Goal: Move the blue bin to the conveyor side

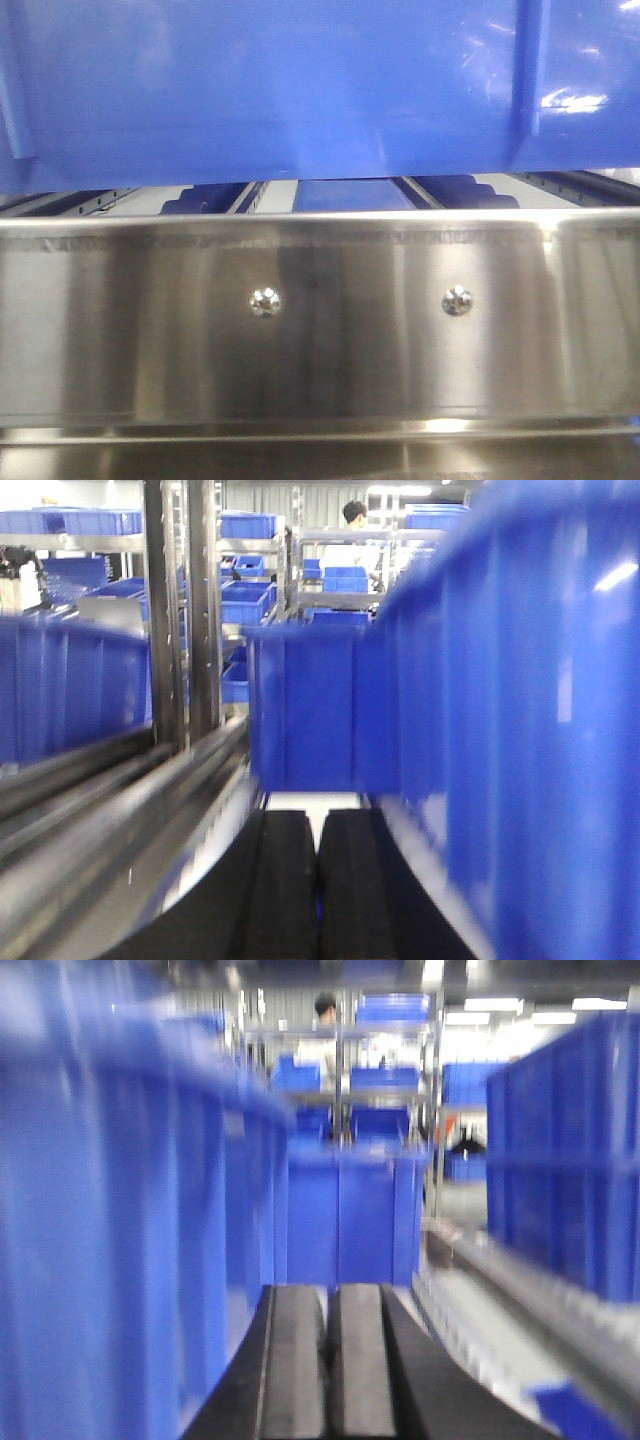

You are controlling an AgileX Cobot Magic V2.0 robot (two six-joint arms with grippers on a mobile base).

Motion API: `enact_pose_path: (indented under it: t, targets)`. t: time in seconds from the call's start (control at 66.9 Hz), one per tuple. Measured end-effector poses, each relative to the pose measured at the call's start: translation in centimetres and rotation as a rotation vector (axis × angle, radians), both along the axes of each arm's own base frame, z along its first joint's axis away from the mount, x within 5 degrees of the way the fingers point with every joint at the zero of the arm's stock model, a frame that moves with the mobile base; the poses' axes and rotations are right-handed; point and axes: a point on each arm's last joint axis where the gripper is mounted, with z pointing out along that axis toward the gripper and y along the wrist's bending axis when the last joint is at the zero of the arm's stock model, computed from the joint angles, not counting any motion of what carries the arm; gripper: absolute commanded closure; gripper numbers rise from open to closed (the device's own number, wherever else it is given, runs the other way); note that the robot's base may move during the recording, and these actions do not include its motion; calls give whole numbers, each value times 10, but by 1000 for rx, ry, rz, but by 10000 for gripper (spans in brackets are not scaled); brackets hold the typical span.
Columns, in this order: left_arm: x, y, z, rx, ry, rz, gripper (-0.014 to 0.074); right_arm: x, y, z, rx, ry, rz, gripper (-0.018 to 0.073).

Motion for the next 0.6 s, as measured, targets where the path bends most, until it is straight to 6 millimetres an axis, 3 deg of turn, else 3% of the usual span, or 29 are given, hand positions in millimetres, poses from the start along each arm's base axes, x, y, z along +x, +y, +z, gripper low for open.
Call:
enact_pose_path:
  t: [0.149,0.269,0.389,0.598]
  targets:
    - [-17,-1,55,11,-27,2,239,-19,-2,45,8,-94,3,187]
    - [-22,-1,92,11,-32,-5,139,-33,-3,74,15,-175,4,-10]
    - [-17,-2,121,10,-6,-41,97,-28,-2,93,16,-172,10,1]
    - [4,-5,149,11,72,-97,99,-6,1,100,9,-95,28,1]
